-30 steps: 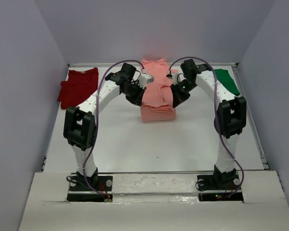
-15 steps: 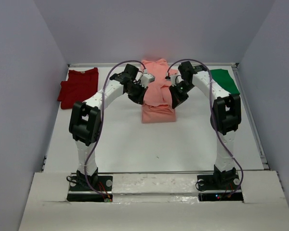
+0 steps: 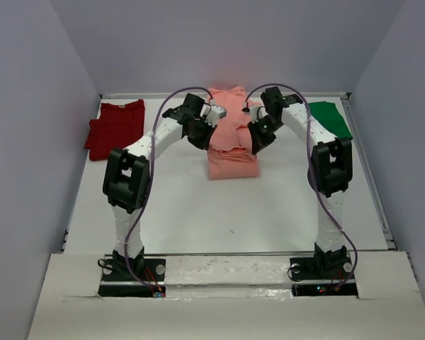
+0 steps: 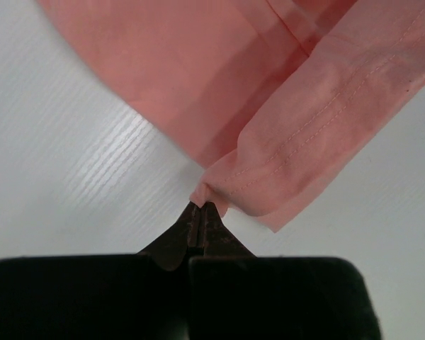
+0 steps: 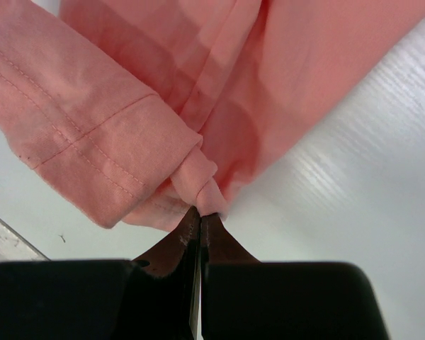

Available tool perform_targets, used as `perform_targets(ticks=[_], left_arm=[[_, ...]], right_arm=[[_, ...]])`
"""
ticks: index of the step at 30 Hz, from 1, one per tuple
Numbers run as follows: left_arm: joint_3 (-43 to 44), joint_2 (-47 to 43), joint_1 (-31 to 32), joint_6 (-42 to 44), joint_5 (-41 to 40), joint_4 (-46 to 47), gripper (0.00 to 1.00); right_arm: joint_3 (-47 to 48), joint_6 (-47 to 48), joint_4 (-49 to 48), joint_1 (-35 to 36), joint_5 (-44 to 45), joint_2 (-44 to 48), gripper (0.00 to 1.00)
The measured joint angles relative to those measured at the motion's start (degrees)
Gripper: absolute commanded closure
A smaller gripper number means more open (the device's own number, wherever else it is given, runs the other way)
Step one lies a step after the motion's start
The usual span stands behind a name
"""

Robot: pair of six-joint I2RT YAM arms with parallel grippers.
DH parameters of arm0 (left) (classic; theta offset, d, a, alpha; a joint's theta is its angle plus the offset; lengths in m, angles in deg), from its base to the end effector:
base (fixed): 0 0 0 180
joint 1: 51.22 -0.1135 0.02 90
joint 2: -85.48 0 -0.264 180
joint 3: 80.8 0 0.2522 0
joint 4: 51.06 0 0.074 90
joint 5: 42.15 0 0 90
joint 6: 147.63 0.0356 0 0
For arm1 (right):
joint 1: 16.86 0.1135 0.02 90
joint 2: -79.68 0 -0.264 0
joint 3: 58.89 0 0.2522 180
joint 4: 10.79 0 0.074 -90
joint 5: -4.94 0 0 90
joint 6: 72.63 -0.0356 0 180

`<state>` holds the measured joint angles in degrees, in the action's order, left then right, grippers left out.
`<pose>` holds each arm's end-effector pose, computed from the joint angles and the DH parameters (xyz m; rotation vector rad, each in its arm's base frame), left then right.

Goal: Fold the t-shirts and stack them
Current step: Fold the folded rectangular tshirt in 1/3 of the way

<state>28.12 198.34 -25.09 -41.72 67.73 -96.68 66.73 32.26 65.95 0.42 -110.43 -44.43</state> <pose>0.3932 -0.2064 0.2576 1.0154 2.2064 -0.5026 0.4225 0.1474 0.2361 -0.8621 2.6923 0.6435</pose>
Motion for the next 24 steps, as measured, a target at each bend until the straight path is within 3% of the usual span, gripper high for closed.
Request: perform_targets(ticks=[24], left_arm=[[8.9,7.8,0.0,-0.1,-6.4,2.7,1.0]], right_arm=[[9.5,-0.1,-2.2,-0.4,3.0,-9.6,1.0]])
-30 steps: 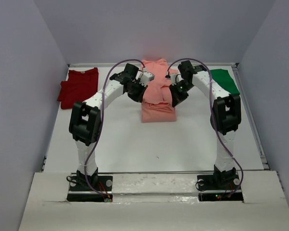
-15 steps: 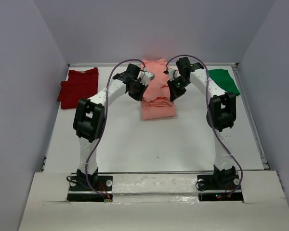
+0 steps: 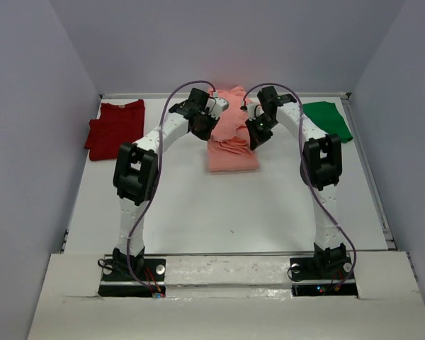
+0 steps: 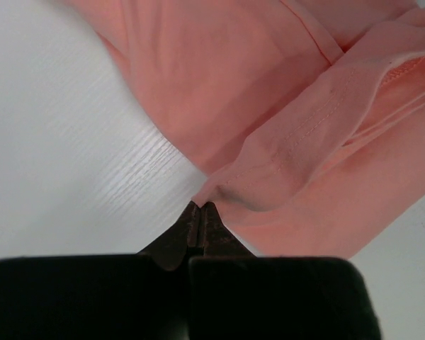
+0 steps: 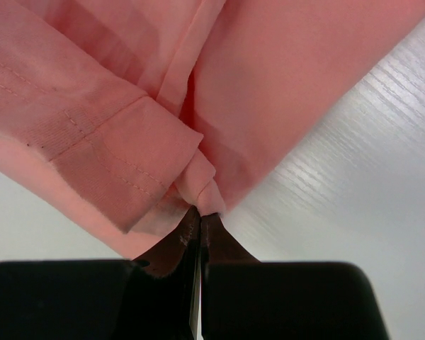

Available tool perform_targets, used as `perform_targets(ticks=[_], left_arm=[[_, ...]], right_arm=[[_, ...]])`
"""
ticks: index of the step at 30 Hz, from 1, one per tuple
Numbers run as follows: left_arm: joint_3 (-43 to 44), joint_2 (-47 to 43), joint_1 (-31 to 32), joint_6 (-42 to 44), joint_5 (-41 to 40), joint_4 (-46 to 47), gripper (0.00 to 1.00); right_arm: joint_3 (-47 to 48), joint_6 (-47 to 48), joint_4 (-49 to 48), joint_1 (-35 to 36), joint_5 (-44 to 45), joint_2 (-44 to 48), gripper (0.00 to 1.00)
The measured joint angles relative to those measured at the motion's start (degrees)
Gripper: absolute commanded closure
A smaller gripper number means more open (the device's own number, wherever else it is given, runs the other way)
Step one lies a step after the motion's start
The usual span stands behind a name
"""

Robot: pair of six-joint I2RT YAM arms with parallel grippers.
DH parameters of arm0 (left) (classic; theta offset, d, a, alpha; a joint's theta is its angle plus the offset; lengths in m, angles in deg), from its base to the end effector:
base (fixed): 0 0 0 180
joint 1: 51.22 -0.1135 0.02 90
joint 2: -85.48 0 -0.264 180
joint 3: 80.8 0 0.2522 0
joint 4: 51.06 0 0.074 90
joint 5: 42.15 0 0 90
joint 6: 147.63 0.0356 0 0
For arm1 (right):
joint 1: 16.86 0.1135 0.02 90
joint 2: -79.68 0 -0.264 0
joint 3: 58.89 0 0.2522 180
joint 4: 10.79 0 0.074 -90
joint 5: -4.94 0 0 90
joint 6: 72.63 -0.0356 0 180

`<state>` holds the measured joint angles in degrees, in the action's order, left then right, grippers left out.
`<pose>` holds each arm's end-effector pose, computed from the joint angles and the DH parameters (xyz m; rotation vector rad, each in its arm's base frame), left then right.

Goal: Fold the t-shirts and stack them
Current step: Fold the folded rectangular tshirt in 1/3 of the way

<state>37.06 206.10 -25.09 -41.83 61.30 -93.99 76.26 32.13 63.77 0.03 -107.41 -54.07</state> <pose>0.4293 -0.2198 0.2508 0.9532 2.1701 -0.3648 0.4608 0.1541 0.2080 -0.8434 2.6751 0.5615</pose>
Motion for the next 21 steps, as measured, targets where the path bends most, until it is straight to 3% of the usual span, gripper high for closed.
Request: perform_targets(ticks=[21], left_arm=[[6.7,5.0,0.0,0.4,-3.4,0.3,1.0]], right_arm=[[5.4,-1.5,-1.8,0.0,5.7,-3.7,1.0]])
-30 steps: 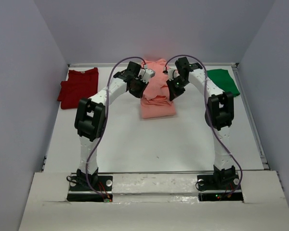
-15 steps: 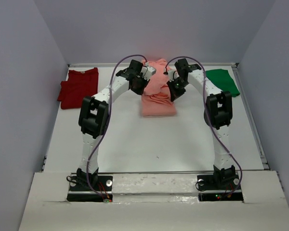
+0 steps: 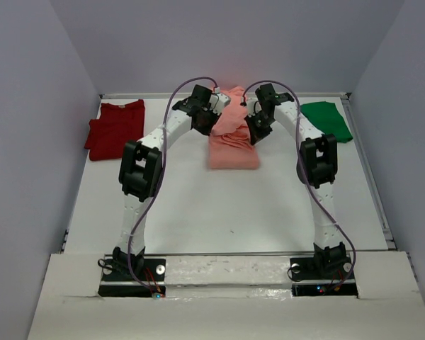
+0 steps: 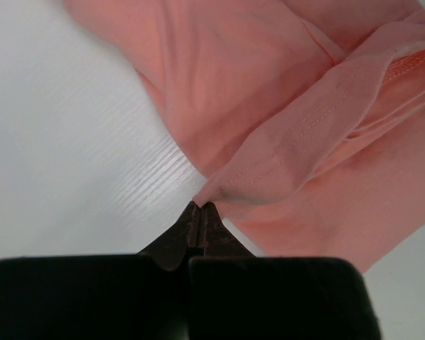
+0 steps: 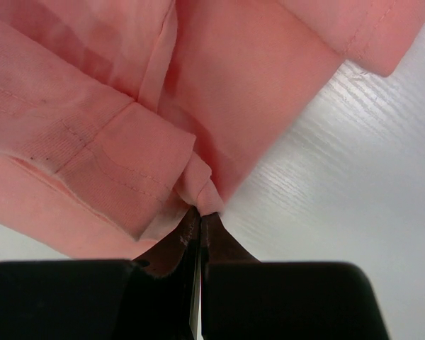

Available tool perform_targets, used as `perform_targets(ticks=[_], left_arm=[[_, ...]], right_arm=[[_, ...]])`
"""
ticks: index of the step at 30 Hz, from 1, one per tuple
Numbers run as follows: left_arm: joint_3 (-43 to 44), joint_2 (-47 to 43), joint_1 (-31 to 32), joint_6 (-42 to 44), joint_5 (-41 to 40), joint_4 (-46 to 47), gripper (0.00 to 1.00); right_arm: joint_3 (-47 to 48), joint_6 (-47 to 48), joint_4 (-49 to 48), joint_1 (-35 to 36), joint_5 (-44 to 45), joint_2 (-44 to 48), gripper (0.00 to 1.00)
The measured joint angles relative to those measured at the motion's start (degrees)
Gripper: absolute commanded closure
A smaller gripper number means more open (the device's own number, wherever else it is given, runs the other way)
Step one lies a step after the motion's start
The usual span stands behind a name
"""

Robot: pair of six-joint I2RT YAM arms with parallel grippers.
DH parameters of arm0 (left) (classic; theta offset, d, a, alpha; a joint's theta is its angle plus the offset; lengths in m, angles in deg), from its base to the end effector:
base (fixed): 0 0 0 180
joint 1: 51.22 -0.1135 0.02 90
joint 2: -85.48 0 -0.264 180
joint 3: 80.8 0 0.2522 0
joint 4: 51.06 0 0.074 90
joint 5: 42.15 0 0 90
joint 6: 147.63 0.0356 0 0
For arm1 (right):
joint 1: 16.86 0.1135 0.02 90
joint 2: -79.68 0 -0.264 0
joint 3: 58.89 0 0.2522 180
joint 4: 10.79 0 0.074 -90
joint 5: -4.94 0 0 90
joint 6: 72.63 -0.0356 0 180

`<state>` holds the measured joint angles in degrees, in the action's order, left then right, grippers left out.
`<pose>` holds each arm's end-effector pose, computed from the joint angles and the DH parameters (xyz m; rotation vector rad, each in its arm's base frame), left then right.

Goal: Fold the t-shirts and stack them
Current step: Fold the folded rectangular tshirt in 1/3 of the way

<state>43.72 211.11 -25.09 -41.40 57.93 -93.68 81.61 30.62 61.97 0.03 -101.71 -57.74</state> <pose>0.4504 -0.2279 0.2478 0.9260 2.1463 -0.2914 0.4791 0.1561 0.2043 -0.7896 2.6533 0.4205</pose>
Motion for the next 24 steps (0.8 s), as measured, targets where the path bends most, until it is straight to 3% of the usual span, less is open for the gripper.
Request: perform_targets(ticks=[13,14,15,16,17,18,20,23,24], left_arm=[[3.4,4.3,0.0,0.4,-2.5,-0.5,1.0],[3.4,4.7,0.0,0.4,-2.7,-0.6,1.0],[3.4,4.9,0.0,0.4,-3.2,-0.6,0.97],[3.4,5.0,0.0,0.4,-3.4,-0.7,0.86],[3.4,5.1,0.0,0.4,-3.8,-0.7,0.69],[3.4,5.1,0.0,0.3,-4.9,-0.7,0.61],[3.4,5.1,0.0,0.6,-6.5,-0.6,0.6],[3.3,5.1,0.1,0.5,-9.9,-0.1,0.47],[3.3,5.1,0.1,0.5,-10.8,0.1,0.33]], right_arm=[[3.4,0.0,0.2,0.0,0.9,-2.3,1.0],[3.4,0.0,0.2,0.0,1.0,-2.3,0.92],[3.4,0.0,0.2,0.0,1.0,-2.4,0.67],[3.4,0.0,0.2,0.0,1.1,-2.4,0.67],[3.4,-0.2,0.1,0.0,1.2,-2.5,0.4],[3.4,0.1,0.0,0.0,1.3,-2.6,0.28],[3.4,0.3,0.0,0.0,1.6,-2.6,0.2],[3.4,0.5,-0.1,0.0,2.1,-2.6,0.08],[3.4,0.5,-0.1,0.0,2.2,-2.6,0.07]])
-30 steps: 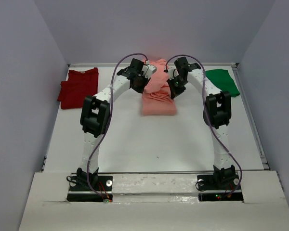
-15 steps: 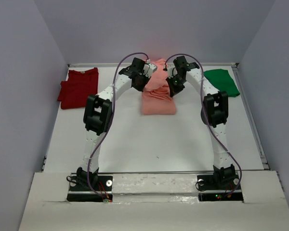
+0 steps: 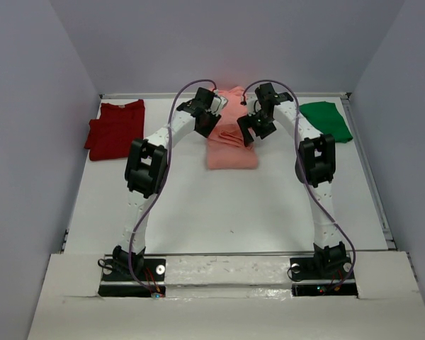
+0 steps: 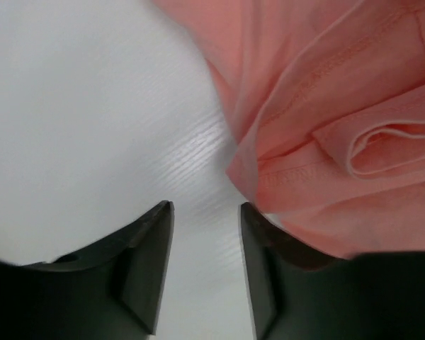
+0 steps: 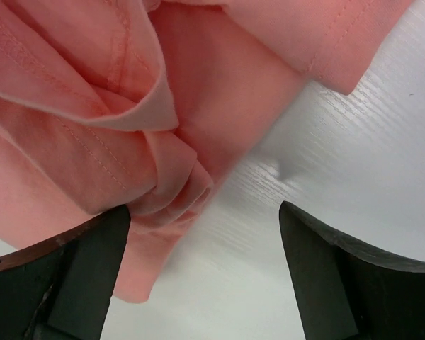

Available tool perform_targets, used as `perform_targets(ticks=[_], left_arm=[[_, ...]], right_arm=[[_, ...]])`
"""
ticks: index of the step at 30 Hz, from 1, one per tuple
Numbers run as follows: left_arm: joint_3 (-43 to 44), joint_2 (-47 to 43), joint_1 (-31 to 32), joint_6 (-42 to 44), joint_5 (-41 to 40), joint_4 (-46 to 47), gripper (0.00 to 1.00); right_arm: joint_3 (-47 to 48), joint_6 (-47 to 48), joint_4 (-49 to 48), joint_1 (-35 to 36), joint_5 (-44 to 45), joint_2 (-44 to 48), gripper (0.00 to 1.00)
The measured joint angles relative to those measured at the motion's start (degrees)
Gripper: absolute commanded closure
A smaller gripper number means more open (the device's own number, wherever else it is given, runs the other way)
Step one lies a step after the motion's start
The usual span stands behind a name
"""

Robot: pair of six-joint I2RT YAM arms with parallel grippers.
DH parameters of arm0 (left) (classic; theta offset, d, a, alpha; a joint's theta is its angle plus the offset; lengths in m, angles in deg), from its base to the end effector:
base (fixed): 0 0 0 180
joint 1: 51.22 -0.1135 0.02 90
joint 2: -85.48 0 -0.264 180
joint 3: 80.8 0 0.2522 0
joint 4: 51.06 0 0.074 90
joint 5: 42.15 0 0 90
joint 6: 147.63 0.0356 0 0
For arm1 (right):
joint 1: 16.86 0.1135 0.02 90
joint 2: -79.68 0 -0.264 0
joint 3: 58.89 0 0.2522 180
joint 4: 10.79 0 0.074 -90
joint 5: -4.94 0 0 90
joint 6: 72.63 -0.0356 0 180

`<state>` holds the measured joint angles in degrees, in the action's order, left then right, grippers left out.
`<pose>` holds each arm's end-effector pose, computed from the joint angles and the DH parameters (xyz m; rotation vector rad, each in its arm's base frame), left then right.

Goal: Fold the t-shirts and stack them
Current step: Fold the folded rectangular tshirt in 1/3 of the way

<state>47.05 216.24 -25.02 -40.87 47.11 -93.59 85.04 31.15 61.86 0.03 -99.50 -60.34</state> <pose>0.4678 -0.2297 0.2226 0.8601 2.2028 -0.0645 0.4885 0.1576 0.1992 -0.7920 2.6404 0.3630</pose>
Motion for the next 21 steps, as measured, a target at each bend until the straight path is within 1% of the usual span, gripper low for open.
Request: perform_targets(ticks=[1,2,3,12,13,14,17,21], left_arm=[[0.0,0.0,0.0,0.0,-1.0,0.3,0.22],[0.0,0.0,0.0,0.0,-1.8,0.5,0.05],[-0.1,0.0,0.0,0.0,-2.6,0.8,0.01],[-1.0,-0.8,0.4,0.6,-7.9,2.3,0.01],[-1.1,-1.3,0.4,0.9,-8.5,2.2,0.01],[-1.1,-1.9,0.4,1.1,-9.1,1.9,0.01],[-1.1,-4.8,0.4,1.3,-10.4,0.5,0.01],[-1.3,-10.8,-0.8,0.2,-9.3,-1.1,0.01]], right_arm=[[0.0,0.1,0.0,0.0,0.1,0.0,0.05],[0.0,0.1,0.0,0.0,0.1,0.0,0.05],[0.0,0.2,0.0,0.0,0.1,0.0,0.04],[0.0,0.4,0.1,0.0,1.2,0.9,0.04],[0.0,0.4,0.2,0.0,0.9,1.4,0.01],[0.0,0.4,0.3,0.0,0.4,1.9,0.0],[-0.2,1.1,0.8,0.0,-1.6,5.2,0.0],[-4.3,4.1,1.0,0.0,-5.6,14.5,0.0]])
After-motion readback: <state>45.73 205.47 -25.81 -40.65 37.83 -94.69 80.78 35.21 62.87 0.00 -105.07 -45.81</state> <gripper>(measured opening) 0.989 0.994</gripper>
